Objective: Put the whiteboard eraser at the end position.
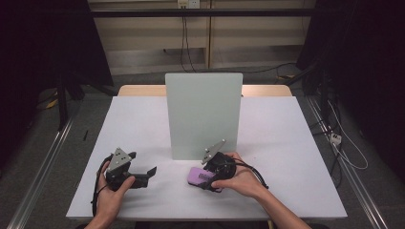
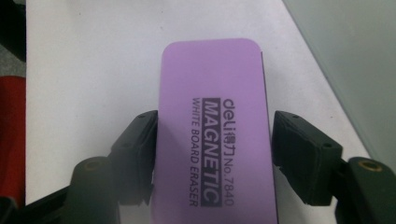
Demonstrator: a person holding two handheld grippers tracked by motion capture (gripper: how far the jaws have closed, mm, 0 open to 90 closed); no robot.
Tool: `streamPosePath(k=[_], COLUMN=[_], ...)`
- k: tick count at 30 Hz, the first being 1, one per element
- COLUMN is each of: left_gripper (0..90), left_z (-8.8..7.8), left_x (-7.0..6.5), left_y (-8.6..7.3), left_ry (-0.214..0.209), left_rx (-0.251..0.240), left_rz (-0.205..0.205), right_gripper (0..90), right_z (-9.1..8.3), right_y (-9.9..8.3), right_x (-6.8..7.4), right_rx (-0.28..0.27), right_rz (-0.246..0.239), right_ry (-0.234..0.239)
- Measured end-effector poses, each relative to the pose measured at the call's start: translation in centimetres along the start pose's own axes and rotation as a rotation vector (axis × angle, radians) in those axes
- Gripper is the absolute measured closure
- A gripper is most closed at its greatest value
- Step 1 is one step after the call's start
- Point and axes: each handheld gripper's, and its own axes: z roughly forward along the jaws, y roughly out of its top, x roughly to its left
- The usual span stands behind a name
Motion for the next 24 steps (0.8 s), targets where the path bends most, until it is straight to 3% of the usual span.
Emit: streamPosePath(k=[6,12,18,24], left_gripper=[5.2,5.2,5.2,5.2], left_z=[0.0,0.0,0.0,0.0], left_x=[-0.1,0.0,0.0,-0.2], left_y=[0.0,0.0,0.0,0.0], left_ry=[-0.002,-0.001,-0.001,-0.004], left_rx=[0.001,0.003,-0.001,-0.002], left_rz=[0.005,0.003,0.001,0.002], right_gripper=[19.9,10.4,9.4,8.7], right_z=[-0.1,-0.3,-0.6,-1.7], right_y=[0.0,0.0,0.0,0.0], right_x=[-0.1,-0.1,-0.1,-0.4], right_rx=[-0.011,-0.030,-0.038,-0.079], right_rz=[0.011,0.019,0.036,0.055], right_ry=[0.006,-0.025,-0.041,-0.061])
